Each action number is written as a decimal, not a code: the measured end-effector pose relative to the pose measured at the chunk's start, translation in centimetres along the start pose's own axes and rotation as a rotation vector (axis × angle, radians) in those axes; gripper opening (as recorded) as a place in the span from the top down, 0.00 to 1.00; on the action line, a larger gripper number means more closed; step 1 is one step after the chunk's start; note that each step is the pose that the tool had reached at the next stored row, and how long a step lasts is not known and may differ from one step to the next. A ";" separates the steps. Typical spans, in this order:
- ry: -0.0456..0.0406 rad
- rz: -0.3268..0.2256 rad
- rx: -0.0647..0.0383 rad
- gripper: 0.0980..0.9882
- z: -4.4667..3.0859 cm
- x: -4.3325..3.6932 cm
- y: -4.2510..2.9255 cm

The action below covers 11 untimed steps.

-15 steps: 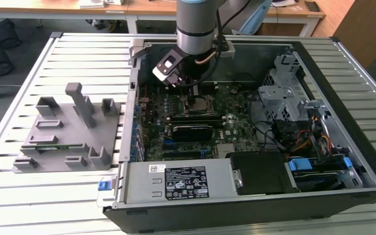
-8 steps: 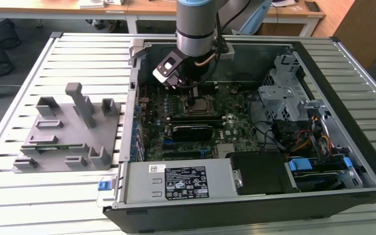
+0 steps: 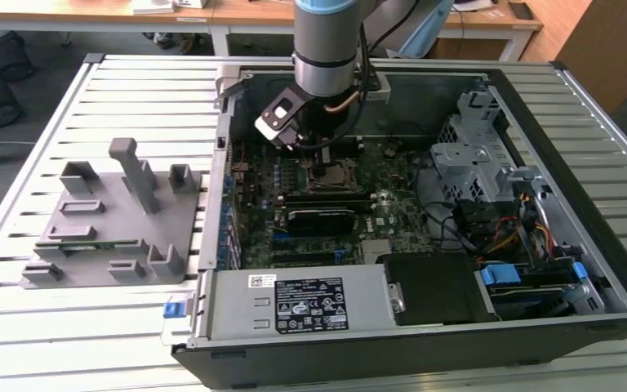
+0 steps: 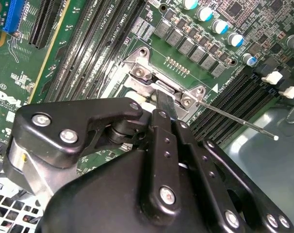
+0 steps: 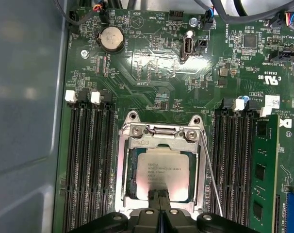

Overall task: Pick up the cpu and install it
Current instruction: 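Close the cpu cover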

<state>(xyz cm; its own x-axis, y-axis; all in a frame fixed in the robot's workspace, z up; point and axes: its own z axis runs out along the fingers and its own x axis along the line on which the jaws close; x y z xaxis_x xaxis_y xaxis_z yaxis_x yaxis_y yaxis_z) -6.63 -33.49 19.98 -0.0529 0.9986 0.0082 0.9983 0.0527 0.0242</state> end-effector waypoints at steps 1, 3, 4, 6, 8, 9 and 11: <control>0.0004 0.000 0.000 0.99 0.01 0.00 0.02; 0.0019 0.000 0.000 0.99 0.05 0.00 0.13; 0.0024 0.000 -0.001 0.99 0.07 0.00 0.22; 0.0029 0.000 0.000 0.99 0.08 -0.02 0.38; 0.0030 0.000 0.000 0.99 0.08 -0.02 0.54; 0.0031 0.000 0.000 0.99 0.08 -0.02 0.64; 0.0032 0.000 0.000 0.99 0.07 -0.03 0.71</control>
<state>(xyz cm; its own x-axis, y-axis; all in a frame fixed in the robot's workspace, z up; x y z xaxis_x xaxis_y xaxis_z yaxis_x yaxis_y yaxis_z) -5.92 -33.48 19.92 -0.0530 0.9985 0.0113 0.9983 0.0527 0.0246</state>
